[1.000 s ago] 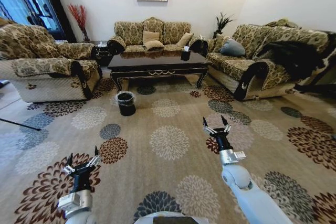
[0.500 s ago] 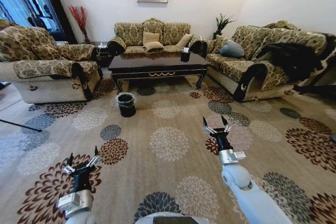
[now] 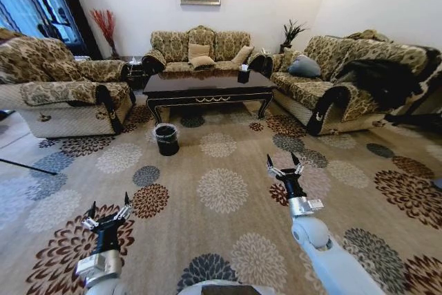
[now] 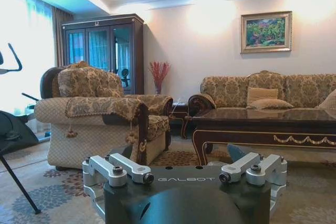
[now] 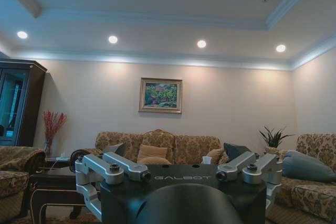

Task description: Move to the front of the table and pick up the trash from the floor, then place it into the trash bin.

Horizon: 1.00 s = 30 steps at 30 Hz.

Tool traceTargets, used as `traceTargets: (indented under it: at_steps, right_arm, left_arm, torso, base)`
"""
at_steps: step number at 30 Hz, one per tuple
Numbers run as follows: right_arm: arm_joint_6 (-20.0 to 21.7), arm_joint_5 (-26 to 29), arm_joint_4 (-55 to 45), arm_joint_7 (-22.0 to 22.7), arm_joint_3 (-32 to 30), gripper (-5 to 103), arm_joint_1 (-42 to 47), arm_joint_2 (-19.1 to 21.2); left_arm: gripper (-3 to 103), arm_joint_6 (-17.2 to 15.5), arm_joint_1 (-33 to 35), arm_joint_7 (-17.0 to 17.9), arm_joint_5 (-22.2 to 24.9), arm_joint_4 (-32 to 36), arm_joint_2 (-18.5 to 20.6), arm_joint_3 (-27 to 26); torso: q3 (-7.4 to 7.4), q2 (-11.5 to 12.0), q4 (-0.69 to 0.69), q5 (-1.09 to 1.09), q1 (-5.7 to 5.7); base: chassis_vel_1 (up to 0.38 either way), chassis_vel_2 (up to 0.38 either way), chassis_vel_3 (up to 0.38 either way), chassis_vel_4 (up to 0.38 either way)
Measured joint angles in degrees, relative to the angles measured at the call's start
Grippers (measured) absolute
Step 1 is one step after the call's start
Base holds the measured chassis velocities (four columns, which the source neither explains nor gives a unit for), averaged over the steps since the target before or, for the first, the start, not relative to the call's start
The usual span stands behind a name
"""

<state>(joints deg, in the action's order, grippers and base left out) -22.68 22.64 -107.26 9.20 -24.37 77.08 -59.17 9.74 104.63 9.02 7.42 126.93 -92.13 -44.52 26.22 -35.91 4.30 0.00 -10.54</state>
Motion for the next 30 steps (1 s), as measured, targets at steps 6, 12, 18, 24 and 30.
traceTargets:
  at_steps: [6, 12, 18, 24, 30]
  right_arm:
    - [0.0, 0.0, 0.0, 0.0, 0.0, 100, 0.0, 0.0]
    - [0.0, 0.0, 0.0, 0.0, 0.0, 100, 0.0, 0.0]
    - [0.0, 0.0, 0.0, 0.0, 0.0, 100, 0.0, 0.0]
    - [0.0, 0.0, 0.0, 0.0, 0.0, 100, 0.0, 0.0]
    - [0.0, 0.0, 0.0, 0.0, 0.0, 100, 0.0, 0.0]
  left_arm:
    - [100, 0.0, 0.0, 0.0, 0.0, 0.0, 0.0, 0.0]
    - [100, 0.0, 0.0, 0.0, 0.0, 0.0, 0.0, 0.0]
    - [100, 0.0, 0.0, 0.0, 0.0, 0.0, 0.0, 0.0]
    - [100, 0.0, 0.0, 0.0, 0.0, 0.0, 0.0, 0.0]
    - [100, 0.0, 0.0, 0.0, 0.0, 0.0, 0.0, 0.0]
  torso:
    - [1.13, -1.8, 0.00, 0.00, -0.66]
    - [1.96, -3.2, 0.00, 0.00, -1.24]
    - [2.83, -4.7, 0.00, 0.00, -1.85]
    - [3.75, -6.3, 0.00, 0.00, -2.53]
    - [4.65, -7.8, 0.00, 0.00, -3.19]
  base:
    - [0.000, 0.000, 0.000, 0.000]
    - [0.000, 0.000, 0.000, 0.000]
    - [0.000, 0.000, 0.000, 0.000]
    - [0.000, 0.000, 0.000, 0.000]
    - [0.000, 0.000, 0.000, 0.000]
